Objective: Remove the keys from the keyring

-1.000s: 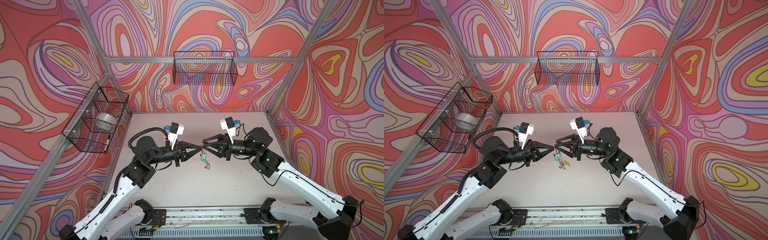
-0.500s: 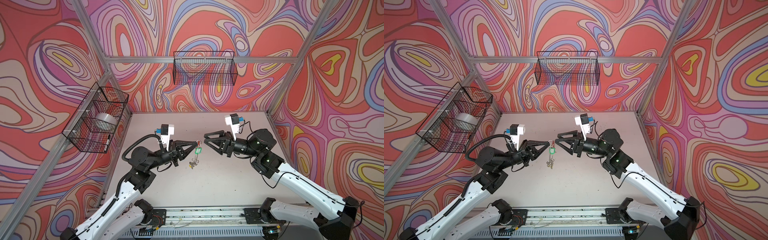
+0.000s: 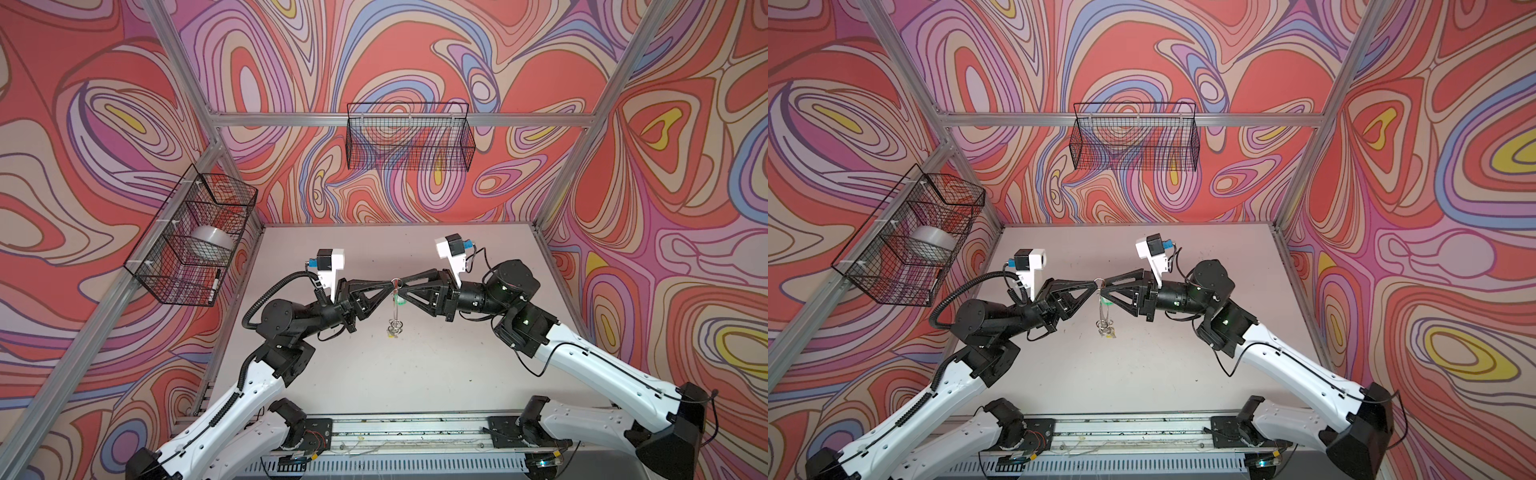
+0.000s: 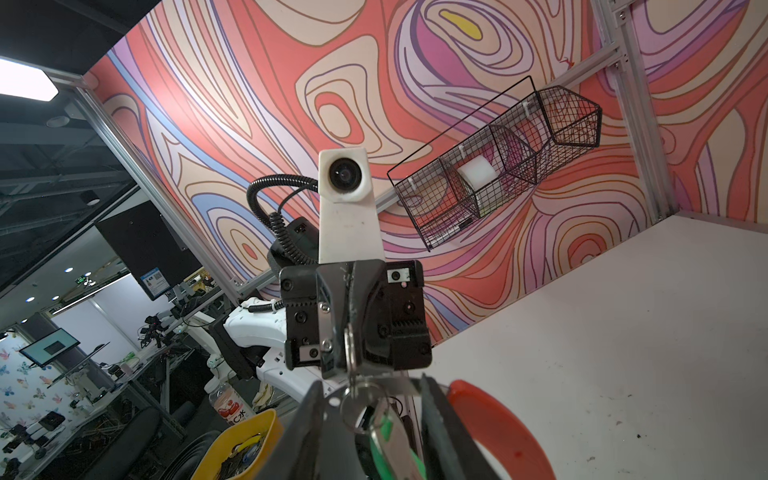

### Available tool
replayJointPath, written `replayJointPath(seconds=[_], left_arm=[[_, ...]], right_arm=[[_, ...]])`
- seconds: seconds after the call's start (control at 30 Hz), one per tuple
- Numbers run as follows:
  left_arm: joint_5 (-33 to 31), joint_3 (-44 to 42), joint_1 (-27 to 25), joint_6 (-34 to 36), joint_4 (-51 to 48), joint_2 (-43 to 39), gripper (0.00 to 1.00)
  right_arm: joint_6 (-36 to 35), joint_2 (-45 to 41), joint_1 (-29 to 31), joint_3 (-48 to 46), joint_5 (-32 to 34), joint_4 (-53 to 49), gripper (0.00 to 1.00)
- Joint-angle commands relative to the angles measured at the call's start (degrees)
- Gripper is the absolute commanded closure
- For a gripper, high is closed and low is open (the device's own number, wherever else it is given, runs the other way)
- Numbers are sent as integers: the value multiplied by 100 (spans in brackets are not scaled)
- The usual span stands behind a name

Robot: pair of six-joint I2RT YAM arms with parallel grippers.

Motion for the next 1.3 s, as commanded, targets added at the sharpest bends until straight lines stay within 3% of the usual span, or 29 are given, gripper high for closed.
replayJointPath(seconds=[0.0, 0.1, 0.27, 0.4, 0.73, 0.83, 1.07, 1.27], left_arm=[[157, -28, -19, -48, 350, -102, 100], [217, -13, -18, 63, 171, -172, 100], [379, 99, -18, 222, -307, -285, 100], [579, 391, -18, 565, -1196, -406, 100], [247, 2433, -21, 1824, -5919, -470, 100], [61, 2966, -18, 2044, -6907, -336, 100], [-248, 3586, -27, 2157, -7987, -202, 100], [-278, 3586, -27, 2199, -8051, -235, 100]], right_arm=[[-165, -192, 38, -53, 169, 39, 60], [-255, -304, 38, -46, 338, -71, 58], [-281, -261, 38, 42, 188, -102, 67], [-226, -194, 38, 99, 52, -140, 67], [-445, -771, 38, -152, 474, -791, 63], [-382, -819, 38, -266, 541, -814, 62], [-198, -726, 37, -396, 569, -701, 57], [-77, -596, 38, -396, 535, -600, 52]])
